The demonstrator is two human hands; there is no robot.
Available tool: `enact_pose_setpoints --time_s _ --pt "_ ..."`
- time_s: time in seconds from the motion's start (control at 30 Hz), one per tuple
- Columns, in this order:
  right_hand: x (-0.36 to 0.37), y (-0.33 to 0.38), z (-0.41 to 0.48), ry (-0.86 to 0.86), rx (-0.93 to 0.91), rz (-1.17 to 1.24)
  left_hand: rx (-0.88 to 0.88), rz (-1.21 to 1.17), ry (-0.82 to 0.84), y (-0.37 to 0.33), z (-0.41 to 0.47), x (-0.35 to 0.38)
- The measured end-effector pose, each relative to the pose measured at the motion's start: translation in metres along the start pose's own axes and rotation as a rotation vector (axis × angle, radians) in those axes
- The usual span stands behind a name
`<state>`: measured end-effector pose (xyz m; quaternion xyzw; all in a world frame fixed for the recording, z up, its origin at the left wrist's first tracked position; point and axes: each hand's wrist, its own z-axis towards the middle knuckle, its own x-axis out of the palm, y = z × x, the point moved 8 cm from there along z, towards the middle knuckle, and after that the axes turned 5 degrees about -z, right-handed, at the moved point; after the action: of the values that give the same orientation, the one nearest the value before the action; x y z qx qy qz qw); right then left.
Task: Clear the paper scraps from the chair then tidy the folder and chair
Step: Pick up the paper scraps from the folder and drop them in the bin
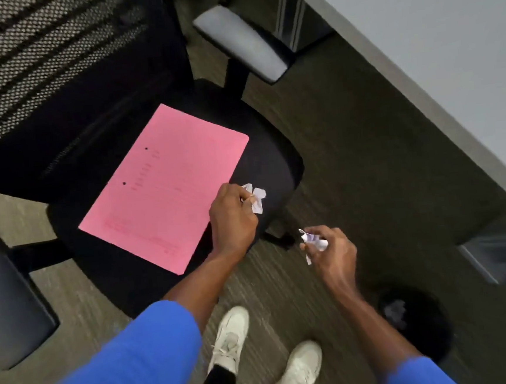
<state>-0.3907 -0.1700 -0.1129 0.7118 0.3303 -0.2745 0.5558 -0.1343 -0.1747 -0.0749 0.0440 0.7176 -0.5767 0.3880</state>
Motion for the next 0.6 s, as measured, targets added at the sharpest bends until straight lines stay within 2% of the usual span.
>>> enact_pose_setpoints --time_s 0.3,0.5,0.6 --pt "-0.051 -0.177 -0.063 0.009 0.315 0.064 0.137 0.055 0.414 -0.044 -0.133 0.156" --pt "-0.087 -0.286 -0.115 -0.134 0.466 0.108 0.106 0.089 0.624 -0.063 -0.205 0.243" --pt "-0.106 -0.326 -0.13 -0.187 0.533 0.143 0.099 0.109 0.658 -0.071 -0.236 0.286"
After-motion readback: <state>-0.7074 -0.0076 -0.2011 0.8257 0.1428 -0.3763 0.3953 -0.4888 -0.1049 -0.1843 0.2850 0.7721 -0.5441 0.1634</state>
